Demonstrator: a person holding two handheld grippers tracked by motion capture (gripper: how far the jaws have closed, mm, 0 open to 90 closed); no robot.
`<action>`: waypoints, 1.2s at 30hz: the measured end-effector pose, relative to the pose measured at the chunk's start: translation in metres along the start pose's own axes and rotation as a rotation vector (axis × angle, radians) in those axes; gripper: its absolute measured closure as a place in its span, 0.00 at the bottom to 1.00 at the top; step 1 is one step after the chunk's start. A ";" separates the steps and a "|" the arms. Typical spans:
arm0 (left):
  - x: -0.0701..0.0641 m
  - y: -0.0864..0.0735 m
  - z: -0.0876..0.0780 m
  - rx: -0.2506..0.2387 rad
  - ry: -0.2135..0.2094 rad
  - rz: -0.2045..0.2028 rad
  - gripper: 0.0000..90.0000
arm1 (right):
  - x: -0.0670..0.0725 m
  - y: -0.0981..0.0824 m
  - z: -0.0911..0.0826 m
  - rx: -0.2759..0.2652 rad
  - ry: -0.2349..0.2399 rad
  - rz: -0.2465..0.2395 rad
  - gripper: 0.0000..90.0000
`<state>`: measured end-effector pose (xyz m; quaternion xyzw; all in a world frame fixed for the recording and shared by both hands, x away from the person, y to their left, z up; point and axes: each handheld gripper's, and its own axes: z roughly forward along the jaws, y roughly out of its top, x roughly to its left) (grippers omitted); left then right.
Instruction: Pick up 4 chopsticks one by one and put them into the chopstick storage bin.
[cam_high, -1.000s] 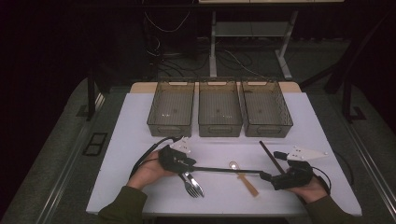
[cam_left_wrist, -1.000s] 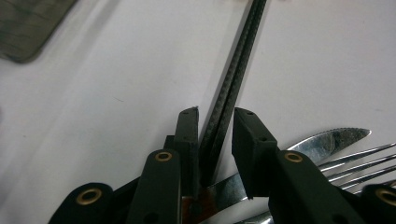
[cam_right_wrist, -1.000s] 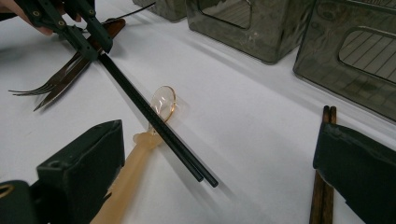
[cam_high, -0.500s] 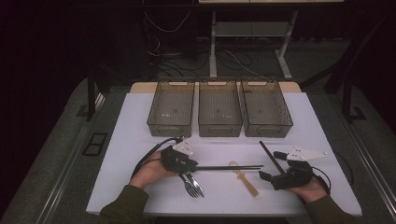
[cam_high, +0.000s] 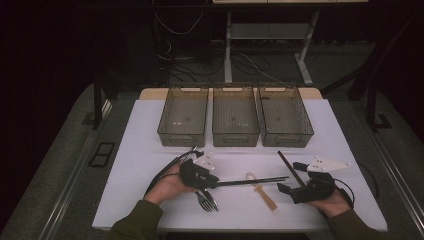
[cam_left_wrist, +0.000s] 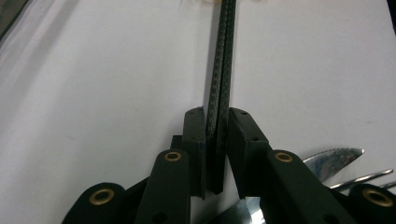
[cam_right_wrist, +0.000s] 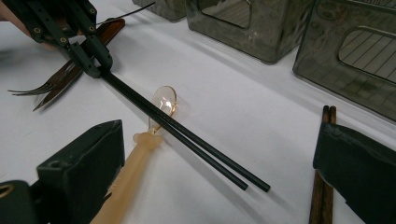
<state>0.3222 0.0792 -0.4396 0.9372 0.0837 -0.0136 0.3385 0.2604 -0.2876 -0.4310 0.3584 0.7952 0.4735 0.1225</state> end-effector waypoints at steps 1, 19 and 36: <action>-0.001 0.001 0.001 -0.001 -0.002 -0.005 0.85 | 0.000 0.000 0.000 0.000 0.000 0.000 0.03; -0.003 0.004 -0.005 -0.053 -0.010 -0.074 0.80 | 0.000 0.000 -0.001 -0.002 -0.001 0.001 0.03; -0.006 0.000 0.000 0.006 0.030 -0.103 0.98 | 0.000 0.000 -0.001 -0.002 -0.005 0.003 0.03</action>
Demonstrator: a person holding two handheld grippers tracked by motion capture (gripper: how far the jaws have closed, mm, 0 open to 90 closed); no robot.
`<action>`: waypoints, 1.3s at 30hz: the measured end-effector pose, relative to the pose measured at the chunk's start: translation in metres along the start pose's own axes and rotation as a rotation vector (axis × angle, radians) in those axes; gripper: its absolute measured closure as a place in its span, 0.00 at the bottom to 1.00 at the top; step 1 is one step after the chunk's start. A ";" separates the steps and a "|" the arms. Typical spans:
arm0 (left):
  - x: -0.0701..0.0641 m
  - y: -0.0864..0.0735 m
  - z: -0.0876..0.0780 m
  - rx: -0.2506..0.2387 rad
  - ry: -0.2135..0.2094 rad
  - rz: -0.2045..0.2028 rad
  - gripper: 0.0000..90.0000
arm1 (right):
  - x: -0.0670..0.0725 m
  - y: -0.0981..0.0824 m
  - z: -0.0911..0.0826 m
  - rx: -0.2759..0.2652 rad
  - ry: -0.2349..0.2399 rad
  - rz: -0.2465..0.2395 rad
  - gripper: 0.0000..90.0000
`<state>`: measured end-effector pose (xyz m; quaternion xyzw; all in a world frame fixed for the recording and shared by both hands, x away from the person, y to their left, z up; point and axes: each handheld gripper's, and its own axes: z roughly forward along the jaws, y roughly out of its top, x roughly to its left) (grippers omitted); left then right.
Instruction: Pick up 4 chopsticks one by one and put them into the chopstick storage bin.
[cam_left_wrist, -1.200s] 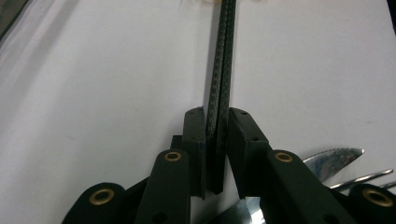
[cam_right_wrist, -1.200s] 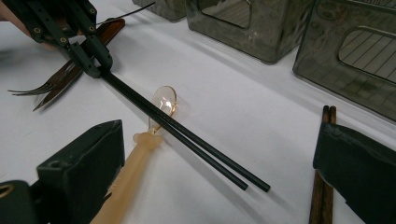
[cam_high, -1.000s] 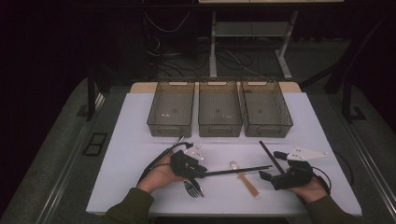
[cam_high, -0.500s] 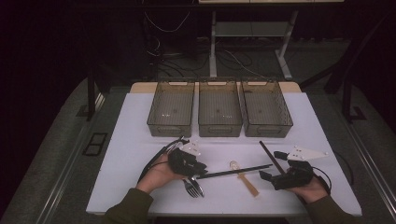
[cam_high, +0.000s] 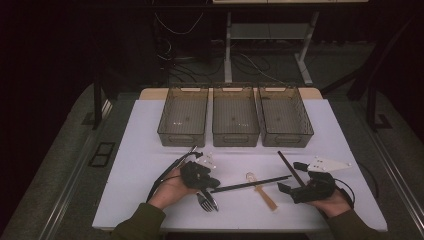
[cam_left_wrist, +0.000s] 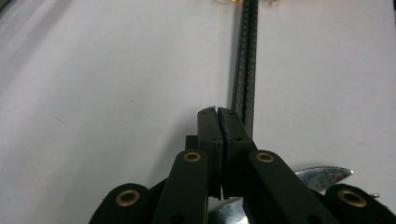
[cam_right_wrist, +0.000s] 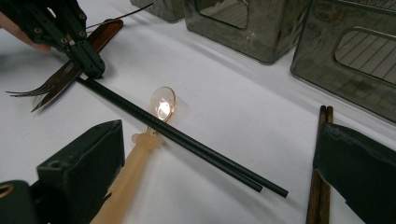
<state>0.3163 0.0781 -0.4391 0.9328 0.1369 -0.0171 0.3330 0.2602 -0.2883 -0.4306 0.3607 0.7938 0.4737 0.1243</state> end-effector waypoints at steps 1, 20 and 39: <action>-0.003 -0.001 0.000 -0.004 -0.007 -0.022 0.98 | 0.000 0.000 0.000 0.000 0.000 0.001 0.03; -0.030 0.002 0.007 0.003 -0.046 -0.018 0.98 | 0.000 0.000 0.000 0.003 -0.001 0.002 0.03; -0.033 0.024 0.016 -0.116 0.004 -0.085 0.81 | 0.001 0.000 0.002 0.012 -0.003 0.001 0.03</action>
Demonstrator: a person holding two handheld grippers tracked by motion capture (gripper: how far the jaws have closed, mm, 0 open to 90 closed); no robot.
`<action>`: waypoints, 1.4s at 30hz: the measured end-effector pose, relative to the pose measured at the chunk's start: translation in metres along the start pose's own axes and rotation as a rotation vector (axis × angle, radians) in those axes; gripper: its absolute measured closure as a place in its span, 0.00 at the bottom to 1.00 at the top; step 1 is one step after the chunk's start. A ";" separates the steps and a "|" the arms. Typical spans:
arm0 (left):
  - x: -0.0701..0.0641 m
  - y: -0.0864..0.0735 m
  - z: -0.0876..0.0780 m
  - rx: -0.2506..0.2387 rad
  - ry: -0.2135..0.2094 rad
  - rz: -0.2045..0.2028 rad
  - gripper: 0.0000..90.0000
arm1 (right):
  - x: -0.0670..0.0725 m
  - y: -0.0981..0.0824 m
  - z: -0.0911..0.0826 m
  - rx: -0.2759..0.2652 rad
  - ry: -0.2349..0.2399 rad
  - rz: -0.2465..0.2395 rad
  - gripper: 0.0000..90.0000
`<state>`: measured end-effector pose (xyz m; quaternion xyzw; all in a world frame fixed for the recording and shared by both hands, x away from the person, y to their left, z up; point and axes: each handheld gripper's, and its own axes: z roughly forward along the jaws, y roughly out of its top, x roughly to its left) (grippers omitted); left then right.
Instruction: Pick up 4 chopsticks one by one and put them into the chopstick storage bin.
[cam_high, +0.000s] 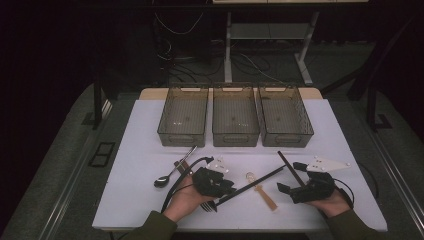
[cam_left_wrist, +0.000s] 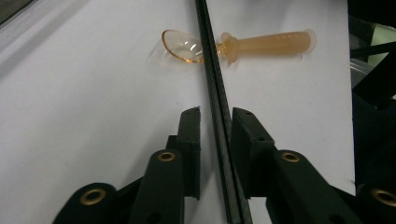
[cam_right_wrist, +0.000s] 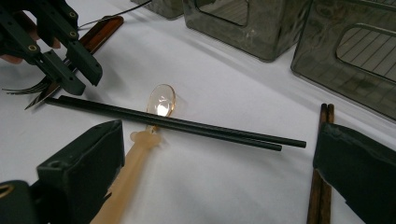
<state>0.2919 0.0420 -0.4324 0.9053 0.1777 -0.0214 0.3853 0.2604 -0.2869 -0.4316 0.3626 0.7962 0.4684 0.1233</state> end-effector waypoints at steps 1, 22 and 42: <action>0.000 0.001 0.001 -0.001 -0.002 0.000 0.82 | 0.000 0.000 0.000 0.000 0.000 0.000 0.03; -0.004 0.003 0.013 0.019 0.013 0.017 0.90 | 0.000 0.000 0.000 0.000 0.000 -0.002 0.03; -0.004 0.003 0.015 0.031 0.038 0.024 0.89 | 0.000 0.000 0.000 0.001 0.000 -0.004 0.03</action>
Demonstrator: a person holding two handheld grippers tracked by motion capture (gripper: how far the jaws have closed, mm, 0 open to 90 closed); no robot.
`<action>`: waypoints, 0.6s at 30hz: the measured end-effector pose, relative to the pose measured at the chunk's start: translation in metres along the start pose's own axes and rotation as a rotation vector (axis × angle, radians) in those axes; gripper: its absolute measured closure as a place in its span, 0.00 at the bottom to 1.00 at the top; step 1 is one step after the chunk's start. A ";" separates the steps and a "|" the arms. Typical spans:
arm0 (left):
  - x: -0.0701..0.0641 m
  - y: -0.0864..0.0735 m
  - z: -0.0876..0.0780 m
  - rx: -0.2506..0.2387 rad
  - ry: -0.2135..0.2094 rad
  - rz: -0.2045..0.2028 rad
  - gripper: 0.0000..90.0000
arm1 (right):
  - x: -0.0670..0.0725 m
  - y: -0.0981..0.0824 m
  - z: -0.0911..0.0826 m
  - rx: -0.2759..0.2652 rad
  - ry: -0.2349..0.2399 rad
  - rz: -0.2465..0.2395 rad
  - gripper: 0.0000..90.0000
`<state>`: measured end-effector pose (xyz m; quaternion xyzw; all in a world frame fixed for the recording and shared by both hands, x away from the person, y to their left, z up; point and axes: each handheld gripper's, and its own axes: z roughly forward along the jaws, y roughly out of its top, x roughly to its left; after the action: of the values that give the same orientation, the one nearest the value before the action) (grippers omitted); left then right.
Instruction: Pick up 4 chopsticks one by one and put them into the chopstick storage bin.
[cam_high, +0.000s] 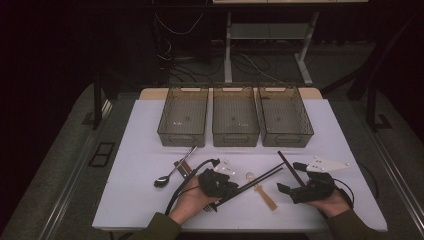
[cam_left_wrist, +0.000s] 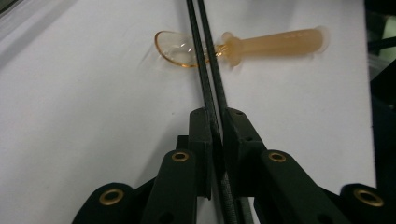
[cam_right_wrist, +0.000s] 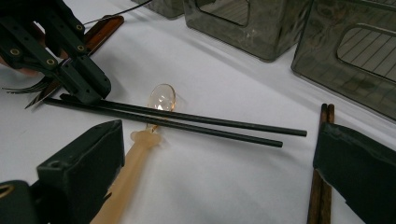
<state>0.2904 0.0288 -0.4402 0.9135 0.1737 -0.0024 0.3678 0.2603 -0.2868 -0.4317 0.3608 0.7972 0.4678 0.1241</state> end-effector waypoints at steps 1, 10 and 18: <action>0.001 0.000 0.000 0.000 0.001 0.002 0.89 | 0.000 0.000 0.000 0.000 0.000 0.000 0.03; 0.002 -0.001 0.001 0.020 0.041 0.011 0.89 | 0.000 0.000 0.000 -0.001 0.000 0.000 0.03; 0.003 -0.001 0.003 0.023 0.053 0.028 0.88 | 0.000 0.000 0.000 0.000 0.000 0.000 0.03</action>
<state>0.2930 0.0284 -0.4429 0.9198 0.1706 0.0248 0.3524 0.2603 -0.2867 -0.4317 0.3607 0.7972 0.4678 0.1244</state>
